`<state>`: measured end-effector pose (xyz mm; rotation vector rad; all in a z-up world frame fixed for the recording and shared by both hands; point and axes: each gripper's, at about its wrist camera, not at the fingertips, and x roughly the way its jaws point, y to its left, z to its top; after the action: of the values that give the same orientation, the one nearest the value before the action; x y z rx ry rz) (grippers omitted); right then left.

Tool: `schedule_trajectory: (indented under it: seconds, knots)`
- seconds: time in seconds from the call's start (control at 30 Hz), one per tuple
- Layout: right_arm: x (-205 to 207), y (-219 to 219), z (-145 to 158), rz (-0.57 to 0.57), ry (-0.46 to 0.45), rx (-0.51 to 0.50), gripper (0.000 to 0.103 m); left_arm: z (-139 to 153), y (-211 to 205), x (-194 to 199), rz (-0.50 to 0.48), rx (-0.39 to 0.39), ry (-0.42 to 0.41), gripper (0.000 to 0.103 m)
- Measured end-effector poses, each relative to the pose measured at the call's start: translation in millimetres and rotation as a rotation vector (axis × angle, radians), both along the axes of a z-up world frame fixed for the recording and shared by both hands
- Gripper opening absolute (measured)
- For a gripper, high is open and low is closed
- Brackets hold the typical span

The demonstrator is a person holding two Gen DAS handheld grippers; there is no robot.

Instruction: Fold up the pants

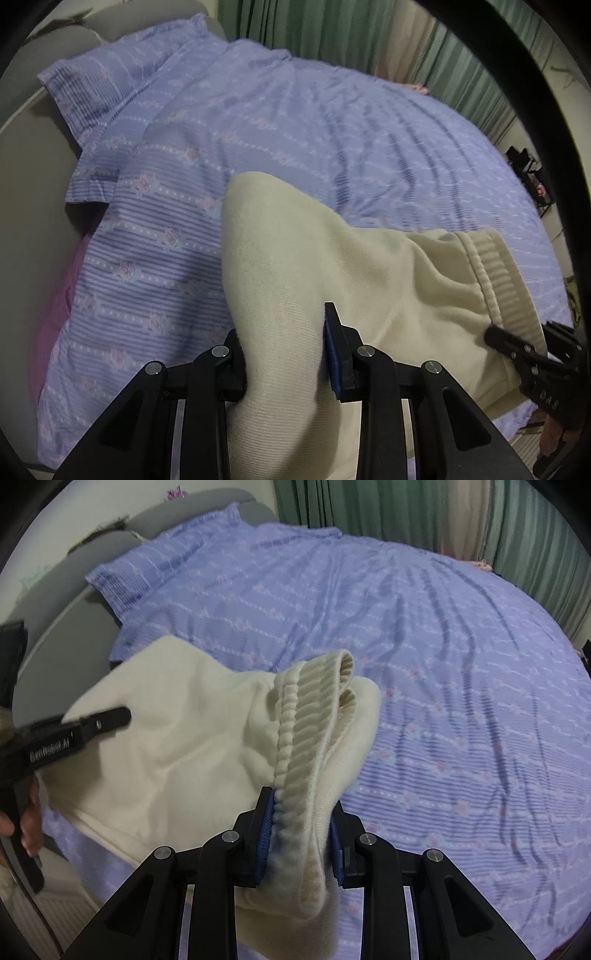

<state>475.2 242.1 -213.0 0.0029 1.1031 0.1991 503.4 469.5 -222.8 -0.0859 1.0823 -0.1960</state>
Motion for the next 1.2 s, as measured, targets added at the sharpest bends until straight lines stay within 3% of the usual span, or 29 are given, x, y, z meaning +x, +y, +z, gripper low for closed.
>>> schedule_trajectory:
  seconds: [0.23,0.43,0.53,0.57,0.6,0.73,0.83,0.9,1.0,1.2]
  knots:
    - [17.8,1.8,-52.9,-0.006,0.116,-0.032,0.027,-63.9,-3.4,16.2,-0.051,0.113,0.102,0.031]
    - [13.1,1.2,-80.4,0.001,0.212,-0.056,0.029,-92.8,12.7,9.1,0.007,0.08,0.187,0.035]
    - [14.4,-3.4,-86.3,-0.034,0.243,-0.072,0.041,-92.1,11.4,3.3,0.031,0.117,0.187,0.046]
    - [14.3,-6.7,-84.1,-0.055,0.234,-0.087,0.053,-90.3,11.4,1.7,0.041,0.138,0.184,0.048]
    - [13.5,-11.3,-78.5,-0.072,0.205,-0.102,0.063,-84.9,11.5,-2.2,0.059,0.171,0.169,0.048]
    - [11.5,-31.6,-47.7,-0.141,0.082,-0.202,0.066,-58.1,10.5,-19.6,0.082,0.234,0.099,0.048]
    - [4.2,-53.3,-20.3,-0.174,0.045,-0.144,0.068,-27.2,1.6,-38.5,0.072,0.194,0.055,0.056]
    - [-5.7,-63.3,-1.6,-0.191,0.016,-0.114,0.079,-8.1,-7.6,-50.2,0.073,0.184,0.03,0.06]
    - [-26.7,-77.0,22.9,-0.204,-0.019,-0.082,0.085,31.1,-33.8,-75.3,0.066,0.177,-0.018,0.069]
    - [-85.7,-100.6,76.2,-0.183,-0.103,-0.074,0.086,102.7,-104.8,-123.3,0.008,0.199,-0.146,0.09]
